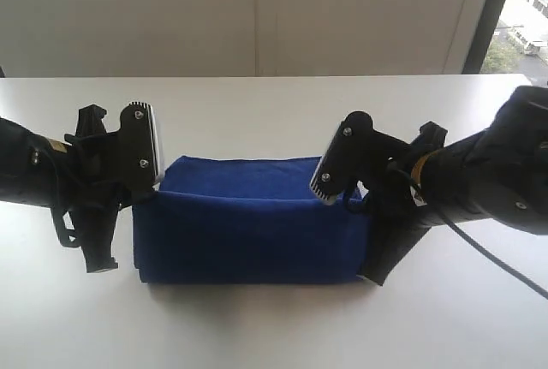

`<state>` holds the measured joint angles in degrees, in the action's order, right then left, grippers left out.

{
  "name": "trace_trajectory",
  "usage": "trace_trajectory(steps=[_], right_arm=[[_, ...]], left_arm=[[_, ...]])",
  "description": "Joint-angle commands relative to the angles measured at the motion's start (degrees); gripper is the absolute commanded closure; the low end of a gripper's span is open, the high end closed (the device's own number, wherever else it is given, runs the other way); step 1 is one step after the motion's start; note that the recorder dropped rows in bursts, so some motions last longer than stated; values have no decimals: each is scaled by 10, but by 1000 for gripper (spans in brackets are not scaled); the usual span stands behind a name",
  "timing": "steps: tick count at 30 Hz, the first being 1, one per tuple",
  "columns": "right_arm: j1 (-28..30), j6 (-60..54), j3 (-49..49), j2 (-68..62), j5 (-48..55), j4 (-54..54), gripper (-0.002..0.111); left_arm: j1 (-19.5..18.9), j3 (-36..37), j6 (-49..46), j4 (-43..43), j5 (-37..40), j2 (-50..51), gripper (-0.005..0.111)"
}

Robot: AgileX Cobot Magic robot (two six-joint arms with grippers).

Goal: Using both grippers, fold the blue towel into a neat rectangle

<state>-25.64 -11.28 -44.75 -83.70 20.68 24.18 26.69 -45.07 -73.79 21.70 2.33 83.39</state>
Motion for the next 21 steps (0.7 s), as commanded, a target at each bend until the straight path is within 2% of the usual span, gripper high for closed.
trace_trajectory(steps=[1, 8, 13, 17, 21], right_arm=[[7, 96, -20, -28, -10, 90, 108], [15, 151, -52, -75, -31, 138, 108], [40, 163, -79, -108, -37, 144, 108], [56, 163, -99, -125, -62, 144, 108], [58, 164, -117, -145, -58, 146, 108]], left_arm=[[3, 3, 6, 8, -23, 20, 107], [3, 3, 6, 8, -139, 65, 107], [3, 3, 6, -1, -209, 98, 107], [3, 2, 6, -39, -251, 122, 107], [3, -23, 6, -43, -258, 152, 107]])
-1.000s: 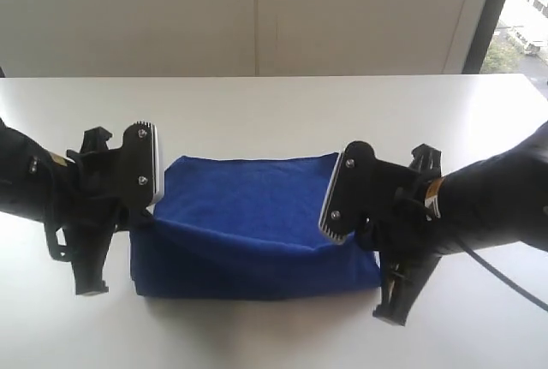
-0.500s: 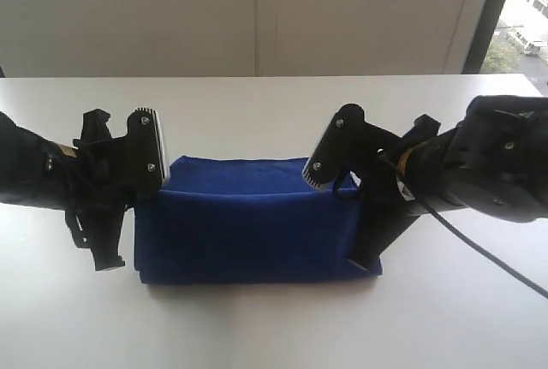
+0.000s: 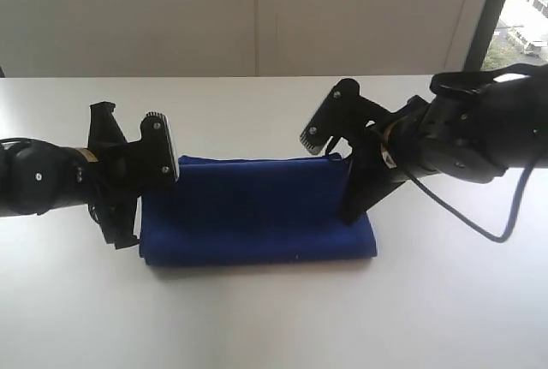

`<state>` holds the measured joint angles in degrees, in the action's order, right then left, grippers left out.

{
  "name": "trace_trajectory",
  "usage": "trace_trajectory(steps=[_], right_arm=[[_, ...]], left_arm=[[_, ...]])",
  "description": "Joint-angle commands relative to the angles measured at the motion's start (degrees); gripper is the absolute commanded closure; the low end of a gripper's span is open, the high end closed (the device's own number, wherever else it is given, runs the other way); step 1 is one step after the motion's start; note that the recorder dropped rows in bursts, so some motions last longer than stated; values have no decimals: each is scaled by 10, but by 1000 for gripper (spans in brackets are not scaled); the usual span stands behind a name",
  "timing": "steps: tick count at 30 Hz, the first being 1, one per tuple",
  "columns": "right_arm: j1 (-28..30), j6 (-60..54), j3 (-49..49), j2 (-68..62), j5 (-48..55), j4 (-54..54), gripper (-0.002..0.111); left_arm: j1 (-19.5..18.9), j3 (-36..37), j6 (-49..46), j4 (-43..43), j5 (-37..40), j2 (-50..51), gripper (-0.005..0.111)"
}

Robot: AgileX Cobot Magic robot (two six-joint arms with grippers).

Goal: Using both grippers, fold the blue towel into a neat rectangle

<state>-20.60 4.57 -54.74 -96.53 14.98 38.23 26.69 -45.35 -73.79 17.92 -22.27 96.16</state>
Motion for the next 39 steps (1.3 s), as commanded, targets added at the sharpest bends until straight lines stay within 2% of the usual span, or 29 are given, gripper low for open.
trace_trajectory(steps=[1, 7, 15, 26, 30, 39], right_arm=[[8, 6, -20, -22, 0, 6, 108], [10, 13, -52, -62, 14, 15, 108], [60, 36, -87, -105, -28, 23, 108], [60, 36, -106, -150, -49, 23, 108], [60, 36, -106, -150, -60, 23, 108], [60, 36, -106, -151, -105, 23, 108]], left_arm=[[3, -29, 6, -6, -13, 33, 107], [3, -104, 10, -26, -15, 86, 107], [3, -171, 10, -21, -16, 149, 107], [-8, -175, 10, -10, -59, 165, 107], [-22, -175, 10, 17, -39, 165, 107], [-35, -175, 10, 17, -14, 165, 107]])
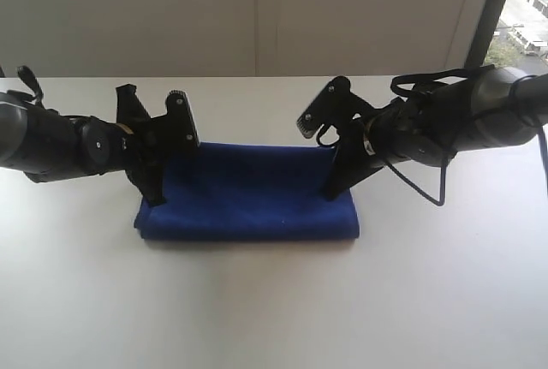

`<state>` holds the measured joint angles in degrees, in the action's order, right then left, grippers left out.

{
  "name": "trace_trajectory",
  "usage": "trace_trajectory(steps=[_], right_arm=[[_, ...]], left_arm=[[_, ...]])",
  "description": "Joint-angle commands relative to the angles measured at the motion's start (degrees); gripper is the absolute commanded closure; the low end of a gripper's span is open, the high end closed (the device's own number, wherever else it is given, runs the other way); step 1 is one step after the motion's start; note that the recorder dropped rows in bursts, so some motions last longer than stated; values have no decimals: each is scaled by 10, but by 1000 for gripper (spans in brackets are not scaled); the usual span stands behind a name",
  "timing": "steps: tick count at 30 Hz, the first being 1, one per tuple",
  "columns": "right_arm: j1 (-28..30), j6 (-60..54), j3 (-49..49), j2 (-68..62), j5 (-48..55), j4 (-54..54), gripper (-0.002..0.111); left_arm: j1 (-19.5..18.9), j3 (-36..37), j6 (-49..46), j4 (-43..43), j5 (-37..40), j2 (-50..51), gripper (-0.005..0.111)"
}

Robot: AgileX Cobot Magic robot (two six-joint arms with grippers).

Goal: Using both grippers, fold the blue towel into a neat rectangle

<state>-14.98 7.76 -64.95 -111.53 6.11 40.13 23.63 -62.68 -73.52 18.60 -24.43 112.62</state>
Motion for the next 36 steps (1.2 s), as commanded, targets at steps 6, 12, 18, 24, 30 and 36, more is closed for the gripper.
trace_trajectory(steps=[6, 12, 18, 24, 30, 36], right_arm=[[3, 3, -6, -25, -19, 4, 108], [3, 3, -9, -32, -27, 4, 108], [3, 3, -37, -32, -9, 4, 108], [3, 0, -53, -15, -11, 4, 108], [3, 0, -53, -33, -52, 4, 108], [3, 0, -62, -59, -64, 4, 108]], left_arm=[[-7, -2, 18, 11, 16, 0, 107], [-7, -2, 18, 11, 21, 0, 107], [-7, -2, 18, 11, 11, 0, 107], [-7, -2, 16, 40, -25, -6, 107], [-7, -2, 16, 76, -25, -3, 107], [-7, -2, 16, 78, -20, 19, 107]])
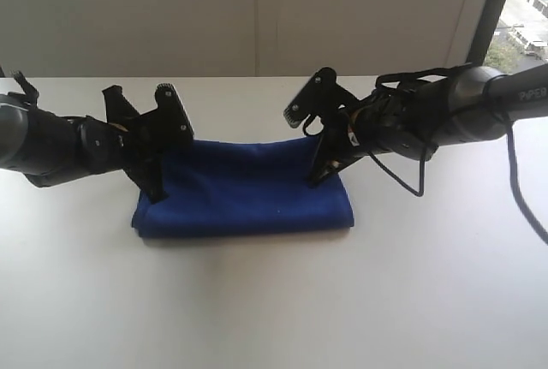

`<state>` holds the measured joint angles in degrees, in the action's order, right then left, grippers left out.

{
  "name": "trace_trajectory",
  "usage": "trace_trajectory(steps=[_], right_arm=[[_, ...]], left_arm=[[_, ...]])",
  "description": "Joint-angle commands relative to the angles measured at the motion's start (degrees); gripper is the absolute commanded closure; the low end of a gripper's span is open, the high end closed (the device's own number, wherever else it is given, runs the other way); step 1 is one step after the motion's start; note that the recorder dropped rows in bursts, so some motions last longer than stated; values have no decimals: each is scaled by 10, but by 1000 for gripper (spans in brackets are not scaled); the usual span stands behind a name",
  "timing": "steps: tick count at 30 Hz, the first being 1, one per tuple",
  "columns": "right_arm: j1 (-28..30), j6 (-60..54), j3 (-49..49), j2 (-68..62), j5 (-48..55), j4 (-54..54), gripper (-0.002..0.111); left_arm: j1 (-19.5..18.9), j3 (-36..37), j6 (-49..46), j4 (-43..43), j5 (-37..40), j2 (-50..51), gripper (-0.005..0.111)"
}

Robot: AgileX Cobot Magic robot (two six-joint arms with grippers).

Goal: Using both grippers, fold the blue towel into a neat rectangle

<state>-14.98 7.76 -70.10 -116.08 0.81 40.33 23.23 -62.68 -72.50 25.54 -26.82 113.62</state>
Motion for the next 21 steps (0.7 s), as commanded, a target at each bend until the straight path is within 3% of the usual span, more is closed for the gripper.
trace_trajectory(steps=[1, 8, 11, 17, 18, 21], right_arm=[[3, 0, -17, -19, -8, 2, 108], [8, 16, -38, -45, 4, 1, 108], [9, 15, -41, -46, -3, 1, 105], [20, 15, -41, -46, -8, 1, 69], [24, 15, -41, -46, -3, 1, 60], [28, 15, -41, -42, 9, 1, 49]], left_arm=[[-3, -2, 6, 10, 4, 11, 107], [-3, -2, 6, 26, 7, 26, 105], [-3, -2, 6, 33, 7, 33, 87], [-3, -2, 6, 34, -11, 37, 51], [-3, -2, 6, 34, -24, 37, 47], [-3, -2, 6, 44, -91, 35, 42]])
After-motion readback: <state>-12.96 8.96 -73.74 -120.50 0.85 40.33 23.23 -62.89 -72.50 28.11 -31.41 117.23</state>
